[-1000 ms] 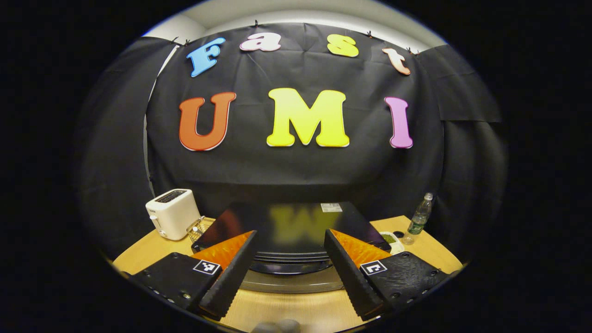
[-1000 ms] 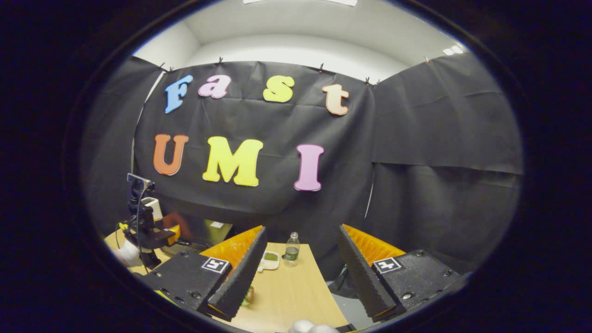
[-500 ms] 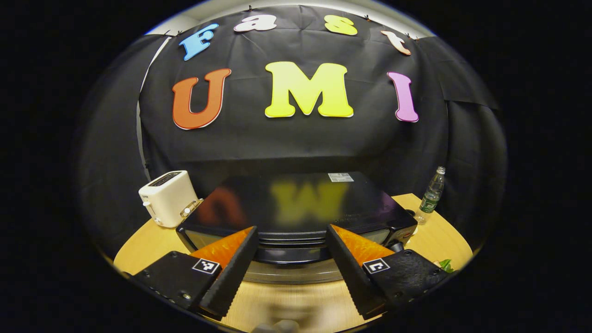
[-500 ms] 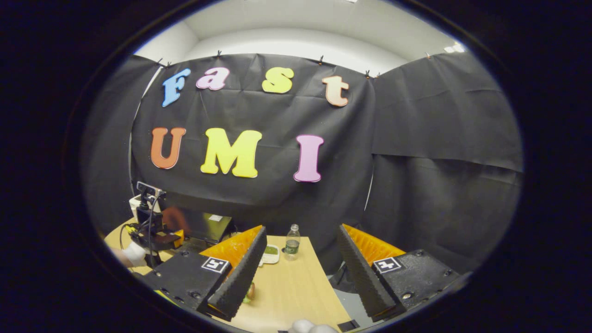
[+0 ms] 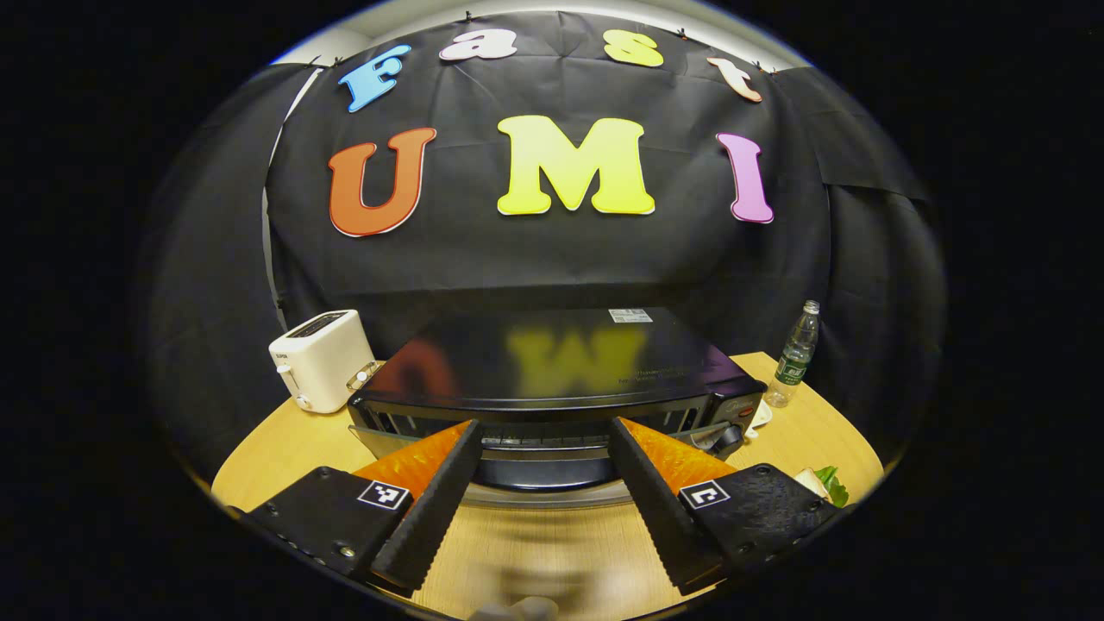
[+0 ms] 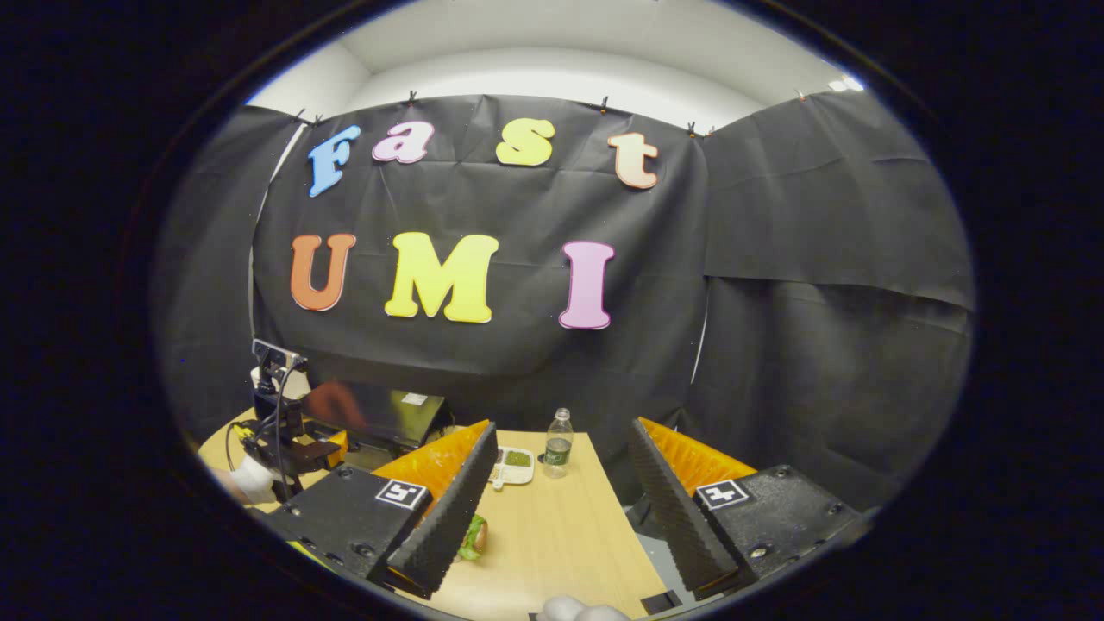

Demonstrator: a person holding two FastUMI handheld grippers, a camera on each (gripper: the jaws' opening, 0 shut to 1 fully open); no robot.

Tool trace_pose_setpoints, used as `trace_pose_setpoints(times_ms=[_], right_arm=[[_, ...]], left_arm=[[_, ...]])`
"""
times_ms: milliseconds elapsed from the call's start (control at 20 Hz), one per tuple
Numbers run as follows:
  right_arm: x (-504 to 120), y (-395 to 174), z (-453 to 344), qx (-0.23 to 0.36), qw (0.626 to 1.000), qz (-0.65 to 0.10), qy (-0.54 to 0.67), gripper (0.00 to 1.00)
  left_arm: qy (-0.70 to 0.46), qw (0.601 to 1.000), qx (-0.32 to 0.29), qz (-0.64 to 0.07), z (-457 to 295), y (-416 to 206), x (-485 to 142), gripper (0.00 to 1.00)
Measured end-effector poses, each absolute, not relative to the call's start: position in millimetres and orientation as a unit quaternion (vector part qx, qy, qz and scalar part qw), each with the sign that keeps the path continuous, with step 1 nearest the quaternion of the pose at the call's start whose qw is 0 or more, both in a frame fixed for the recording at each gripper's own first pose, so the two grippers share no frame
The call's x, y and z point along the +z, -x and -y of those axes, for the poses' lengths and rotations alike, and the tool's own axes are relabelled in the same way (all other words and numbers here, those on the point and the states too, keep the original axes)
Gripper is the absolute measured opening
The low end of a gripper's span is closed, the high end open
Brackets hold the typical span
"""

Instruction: Open the electric oven with the left hand, put the food in, and close the electric oven.

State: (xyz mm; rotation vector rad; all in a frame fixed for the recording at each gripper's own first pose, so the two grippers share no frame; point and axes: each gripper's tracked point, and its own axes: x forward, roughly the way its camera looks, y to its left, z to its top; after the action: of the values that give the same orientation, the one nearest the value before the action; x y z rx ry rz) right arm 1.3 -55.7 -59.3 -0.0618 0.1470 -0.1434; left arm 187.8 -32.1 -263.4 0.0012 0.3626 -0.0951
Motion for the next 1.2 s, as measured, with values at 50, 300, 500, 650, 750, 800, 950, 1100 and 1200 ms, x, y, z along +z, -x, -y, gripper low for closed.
trace_pose_setpoints(times_ms=[50,300,500,650,750,800,950,1100,1200], right_arm=[[-60.7,0.6,54.7,-0.07,0.994,-0.074,0.031,0.98],[-70.4,8.7,48.9,-0.06,0.994,-0.082,0.034,0.98],[-81.1,13.9,42.8,-0.052,0.994,-0.092,0.035,0.98],[-88.6,18.4,38.0,-0.046,0.993,-0.099,0.035,0.98],[-92.3,21.0,35.9,-0.045,0.993,-0.101,0.037,0.98],[-94.5,22.6,35.6,-0.045,0.993,-0.102,0.039,0.98],[-100.6,28.7,34.0,-0.045,0.992,-0.105,0.045,0.98],[-109.1,31.5,34.5,-0.048,0.991,-0.113,0.049,0.98],[-116.1,36.4,35.6,-0.049,0.99,-0.12,0.051,0.98]], left_arm=[[0.0,0.982,-0.047,-0.18,31.5,-182.6,-264.4,0.98],[0.0,0.98,-0.046,-0.195,30.9,-150.1,-276.9,0.98],[0.0,0.976,-0.049,-0.211,29.5,-123.4,-294.4,0.98],[-0.001,0.972,-0.051,-0.229,29.7,-102.8,-312.6,0.98],[0.0,0.969,-0.052,-0.242,29.2,-91.3,-327.6,0.98],[0.001,0.967,-0.053,-0.247,29.3,-85.5,-333.2,0.98],[0.002,0.963,-0.053,-0.262,30.1,-73.4,-353.1,0.98],[0.01,0.956,-0.051,-0.289,31.3,-62.2,-379.0,0.97],[0.016,0.95,-0.048,-0.308,32.4,-56.2,-395.6,0.96]])
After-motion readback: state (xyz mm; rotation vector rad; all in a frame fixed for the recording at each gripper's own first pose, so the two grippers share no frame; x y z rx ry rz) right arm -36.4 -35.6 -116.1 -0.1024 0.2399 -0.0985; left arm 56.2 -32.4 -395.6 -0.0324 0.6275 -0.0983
